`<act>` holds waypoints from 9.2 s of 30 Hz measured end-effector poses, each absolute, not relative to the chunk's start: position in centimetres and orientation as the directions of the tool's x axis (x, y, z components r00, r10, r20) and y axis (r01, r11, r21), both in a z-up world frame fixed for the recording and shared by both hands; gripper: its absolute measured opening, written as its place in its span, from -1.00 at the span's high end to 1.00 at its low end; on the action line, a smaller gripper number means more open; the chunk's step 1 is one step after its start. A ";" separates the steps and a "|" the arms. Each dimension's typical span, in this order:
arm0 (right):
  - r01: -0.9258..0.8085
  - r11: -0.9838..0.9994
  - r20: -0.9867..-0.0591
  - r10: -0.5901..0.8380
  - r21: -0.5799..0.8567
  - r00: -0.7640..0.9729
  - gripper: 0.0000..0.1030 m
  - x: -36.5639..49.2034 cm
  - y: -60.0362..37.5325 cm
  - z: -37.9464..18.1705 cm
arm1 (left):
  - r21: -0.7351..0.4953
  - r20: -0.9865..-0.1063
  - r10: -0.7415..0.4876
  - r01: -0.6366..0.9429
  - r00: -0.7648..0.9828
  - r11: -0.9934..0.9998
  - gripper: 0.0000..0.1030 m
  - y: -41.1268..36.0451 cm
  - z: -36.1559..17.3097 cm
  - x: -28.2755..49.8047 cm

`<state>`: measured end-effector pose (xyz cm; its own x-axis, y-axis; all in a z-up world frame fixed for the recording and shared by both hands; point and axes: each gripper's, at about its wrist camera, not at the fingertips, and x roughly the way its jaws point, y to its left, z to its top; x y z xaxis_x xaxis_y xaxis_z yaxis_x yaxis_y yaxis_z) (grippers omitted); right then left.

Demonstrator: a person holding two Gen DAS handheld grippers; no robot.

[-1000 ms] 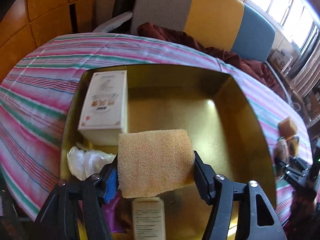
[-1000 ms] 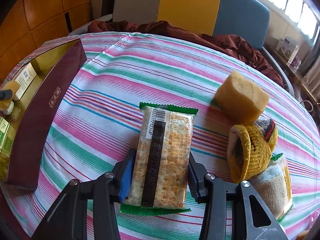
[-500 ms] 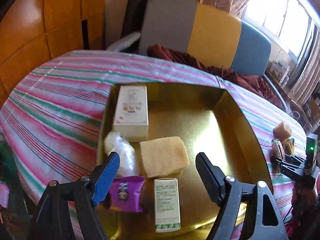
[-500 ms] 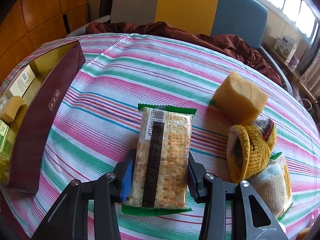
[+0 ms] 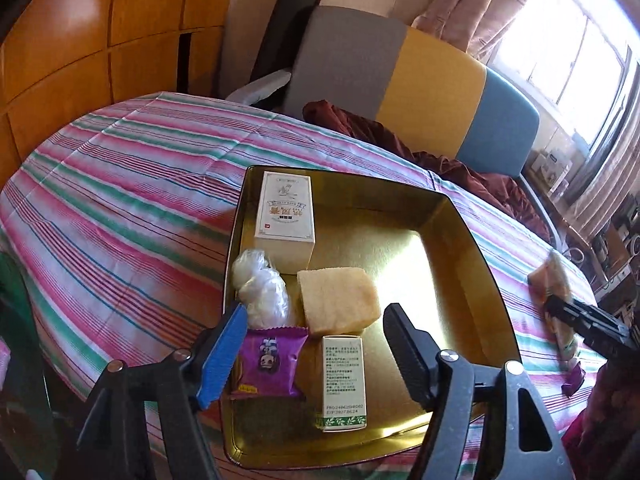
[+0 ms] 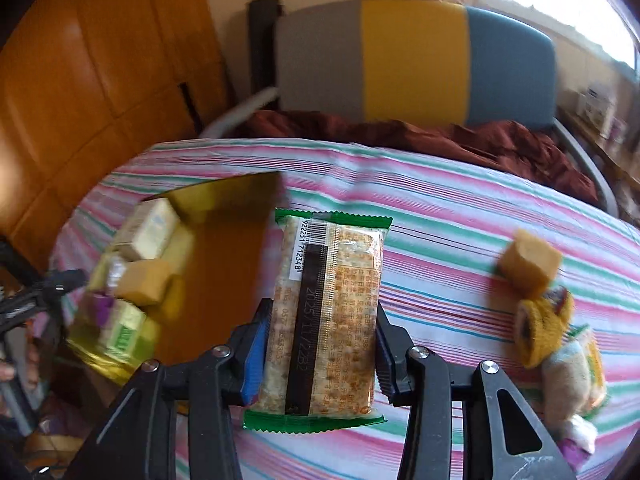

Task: Organize objects
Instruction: 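Lower the cracker packet into the tin and open the right gripper, then grasp a second yellow sponge with the left gripper while the right gripper moves to the yellow knit sock, then grasp the yellow knit sock with the right gripper while the left gripper carries the sponge toward the tin, then lower the sponge into the tin and open the left gripper, then carry the yellow knit sock into the tin and open the right gripper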

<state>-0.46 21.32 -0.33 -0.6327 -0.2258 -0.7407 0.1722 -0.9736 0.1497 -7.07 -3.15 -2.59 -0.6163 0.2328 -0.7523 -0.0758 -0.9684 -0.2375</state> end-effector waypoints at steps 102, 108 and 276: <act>-0.624 -0.498 -0.691 0.068 0.602 -0.720 -0.79 10.4 54.5 -3.5 | -0.089 -0.878 0.383 -0.690 -0.286 -0.718 -0.93 47.1 -7.0 -16.1; -0.635 -0.498 -0.703 0.070 0.590 -0.708 -0.79 10.1 54.9 -3.9 | -0.192 -0.869 0.447 -0.691 -0.209 -0.696 -0.24 45.1 -8.4 -17.1; 0.254 -0.927 -0.850 -0.359 0.276 -0.385 -0.32 -12.9 6.8 -7.2 | -0.319 -0.740 0.305 -0.087 -0.599 -0.944 -0.28 -5.8 -4.3 -5.2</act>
